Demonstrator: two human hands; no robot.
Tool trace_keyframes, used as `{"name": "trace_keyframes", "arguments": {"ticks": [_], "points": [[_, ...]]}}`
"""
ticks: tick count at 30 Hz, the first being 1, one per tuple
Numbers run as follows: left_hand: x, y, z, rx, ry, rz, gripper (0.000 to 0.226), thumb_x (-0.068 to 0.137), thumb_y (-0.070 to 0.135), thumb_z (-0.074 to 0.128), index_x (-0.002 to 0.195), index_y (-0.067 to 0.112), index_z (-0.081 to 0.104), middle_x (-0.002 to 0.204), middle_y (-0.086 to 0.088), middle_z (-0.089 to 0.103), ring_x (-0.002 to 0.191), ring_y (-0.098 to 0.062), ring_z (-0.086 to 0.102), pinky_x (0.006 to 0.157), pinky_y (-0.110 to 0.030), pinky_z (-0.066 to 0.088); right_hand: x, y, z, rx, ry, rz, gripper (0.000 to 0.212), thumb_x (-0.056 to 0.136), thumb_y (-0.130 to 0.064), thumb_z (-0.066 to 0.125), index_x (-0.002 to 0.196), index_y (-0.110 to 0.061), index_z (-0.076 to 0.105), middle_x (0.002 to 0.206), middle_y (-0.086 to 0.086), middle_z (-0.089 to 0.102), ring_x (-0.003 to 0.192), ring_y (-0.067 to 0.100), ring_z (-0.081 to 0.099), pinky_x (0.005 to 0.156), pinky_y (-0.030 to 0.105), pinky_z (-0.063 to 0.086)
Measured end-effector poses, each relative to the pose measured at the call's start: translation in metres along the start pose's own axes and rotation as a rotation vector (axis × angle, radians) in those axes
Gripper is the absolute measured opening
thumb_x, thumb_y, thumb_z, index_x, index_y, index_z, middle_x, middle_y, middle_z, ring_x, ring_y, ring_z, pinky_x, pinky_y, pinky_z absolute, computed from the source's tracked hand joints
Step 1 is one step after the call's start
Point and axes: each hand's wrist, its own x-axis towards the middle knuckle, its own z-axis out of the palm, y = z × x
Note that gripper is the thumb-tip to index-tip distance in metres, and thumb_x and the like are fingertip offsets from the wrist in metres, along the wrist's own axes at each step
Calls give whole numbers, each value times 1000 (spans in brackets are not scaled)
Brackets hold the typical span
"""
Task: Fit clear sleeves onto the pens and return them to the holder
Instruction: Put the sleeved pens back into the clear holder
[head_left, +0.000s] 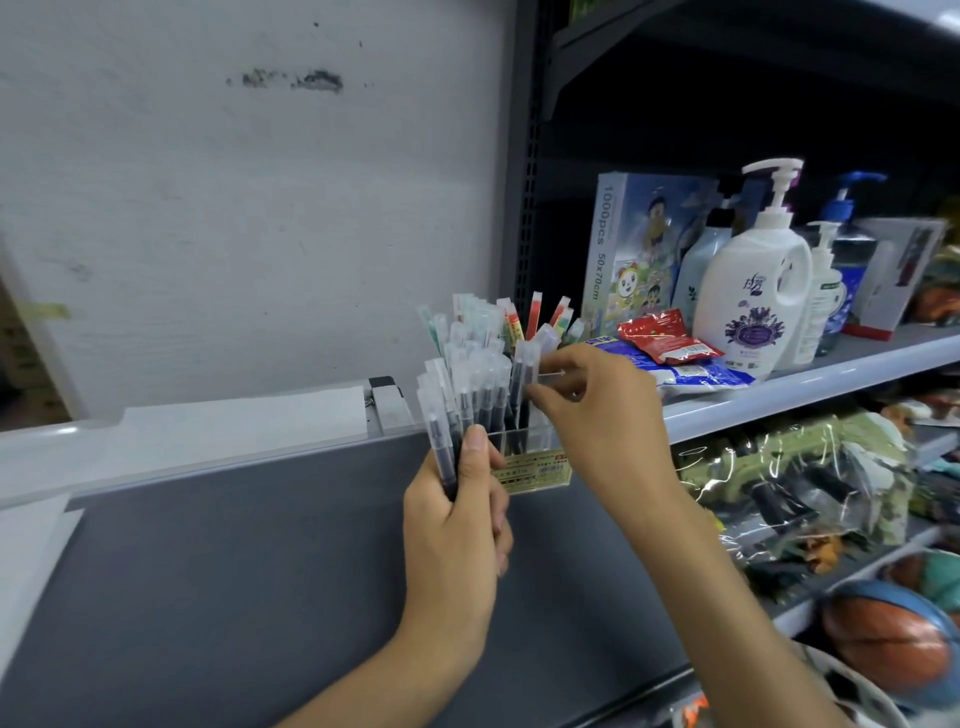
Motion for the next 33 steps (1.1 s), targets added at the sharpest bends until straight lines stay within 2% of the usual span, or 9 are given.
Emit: {"name": "trace_keyframes", "arguments": {"ticks": [8, 12, 16, 19, 22, 33], "points": [[0, 1, -1, 7, 16, 1, 41, 106, 43, 50, 89, 5, 55, 56, -3, 38, 39, -15, 27, 37, -22, 22, -2, -3, 4, -1, 41, 41, 14, 87, -25, 82, 91, -29, 69, 80, -15, 69, 81, 10, 68, 78, 44, 58], [0, 2, 0, 19, 26, 13, 41, 107, 40, 49, 89, 4, 55, 56, -4, 36, 41, -16, 25, 37, -22, 22, 2, -2, -4, -70, -40, 34, 27, 80, -28, 89, 79, -28, 61, 74, -14, 65, 74, 8, 64, 72, 41, 57], [0, 2, 1, 14, 28, 18, 40, 107, 38, 49, 90, 2, 55, 57, -6, 34, 42, -16, 25, 37, -21, 22, 4, -3, -4, -175, -103, 52, 43, 73, -38, 92, 75, -25, 51, 72, -9, 60, 70, 16, 59, 63, 38, 48], [0, 2, 1, 13, 31, 19, 41, 107, 38, 49, 91, 0, 55, 58, -8, 33, 43, -17, 24, 37, -21, 22, 4, -3, 0, -172, -92, 72, 49, 72, -40, 92, 74, -23, 46, 69, -7, 54, 64, 15, 50, 57, 35, 36], [1, 2, 1, 14, 33, 20, 42, 107, 38, 49, 91, 0, 55, 59, -8, 33, 43, -17, 24, 37, -21, 21, 7, -5, 3, -181, -96, 103, 54, 70, -44, 93, 73, -23, 43, 69, -7, 52, 63, 14, 46, 54, 34, 31], [3, 0, 1, 9, 45, 12, 41, 106, 40, 50, 89, 3, 55, 57, -6, 33, 41, -16, 23, 37, -20, 21, 8, -10, 8, -188, -48, 124, 42, 79, -47, 84, 75, -22, 51, 74, -5, 59, 75, 23, 60, 55, 32, 34]]}}
